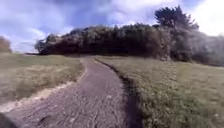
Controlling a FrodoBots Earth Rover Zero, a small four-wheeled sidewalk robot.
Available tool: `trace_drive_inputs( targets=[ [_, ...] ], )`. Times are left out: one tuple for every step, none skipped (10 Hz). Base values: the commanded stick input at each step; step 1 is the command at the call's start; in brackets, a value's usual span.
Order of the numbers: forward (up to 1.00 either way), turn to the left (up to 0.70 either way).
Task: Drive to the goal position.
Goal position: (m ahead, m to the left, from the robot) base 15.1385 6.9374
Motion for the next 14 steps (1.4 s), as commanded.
trace_drive_inputs(
  targets=[
    [0.00, 0.00],
    [0.00, 0.00],
    [0.00, 0.00],
    [0.70, 0.00],
    [0.70, 0.00],
    [0.70, 0.00],
    [0.70, 0.00],
    [0.70, 0.00],
    [0.70, 0.00],
    [0.70, 0.00],
    [0.70, 0.00],
    [0.70, 0.00],
    [0.70, 0.00],
    [0.70, 0.00]
  ],
)
